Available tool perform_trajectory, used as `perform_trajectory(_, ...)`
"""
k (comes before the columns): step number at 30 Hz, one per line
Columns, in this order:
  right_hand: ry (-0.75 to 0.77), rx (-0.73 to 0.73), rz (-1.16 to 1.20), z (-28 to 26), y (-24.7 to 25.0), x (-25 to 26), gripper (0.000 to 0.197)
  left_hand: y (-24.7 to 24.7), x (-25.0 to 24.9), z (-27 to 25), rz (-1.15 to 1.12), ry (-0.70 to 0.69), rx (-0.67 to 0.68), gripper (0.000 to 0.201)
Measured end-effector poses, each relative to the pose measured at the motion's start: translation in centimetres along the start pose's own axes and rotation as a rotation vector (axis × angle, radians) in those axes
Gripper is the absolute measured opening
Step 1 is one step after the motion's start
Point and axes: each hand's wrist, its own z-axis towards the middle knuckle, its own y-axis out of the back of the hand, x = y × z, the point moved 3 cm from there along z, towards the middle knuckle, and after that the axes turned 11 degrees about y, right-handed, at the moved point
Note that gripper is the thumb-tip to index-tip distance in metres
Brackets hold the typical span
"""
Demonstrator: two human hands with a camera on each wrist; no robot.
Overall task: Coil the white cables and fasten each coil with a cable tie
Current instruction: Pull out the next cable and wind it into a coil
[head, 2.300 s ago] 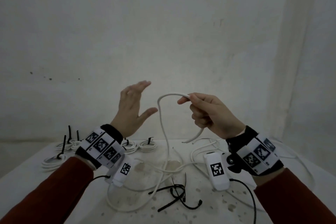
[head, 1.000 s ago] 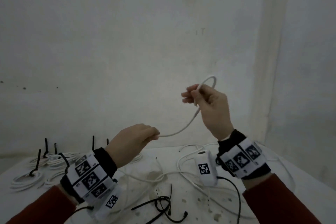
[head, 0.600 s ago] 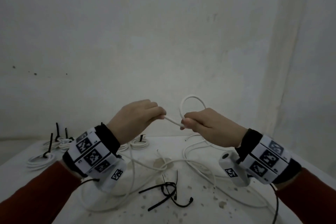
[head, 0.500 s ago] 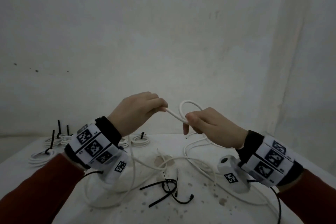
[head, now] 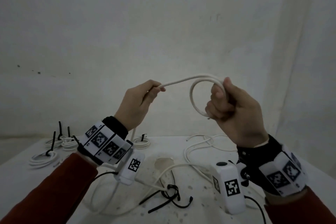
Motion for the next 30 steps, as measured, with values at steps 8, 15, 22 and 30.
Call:
perform_trajectory(8, 0.216, -0.024, 0.378, 1.5, 1.4, 2.9, 0.040, -2.6, 2.5, -3.1, -0.088, 0.165, 0.083, 0.020)
perform_trajectory(15, 0.363, -0.225, 0.461, 3.7, 2.9, 2.1, 0.020, -3.5, 2.4, -4.9, 0.376, -0.097, 0.114, 0.025)
perform_trajectory(22, 0.352, -0.237, -0.184, 5.0, 3.1, -2.7, 0.010, -2.7, -0.6, -4.8, 0.619, -0.393, 0.120, 0.012)
perform_trajectory(30, -0.030, 0.435, -0.981, 2.3, 1.4, -6.2, 0.013, 1.3, -1.6, -3.3, 0.598, -0.438, 0.104, 0.012)
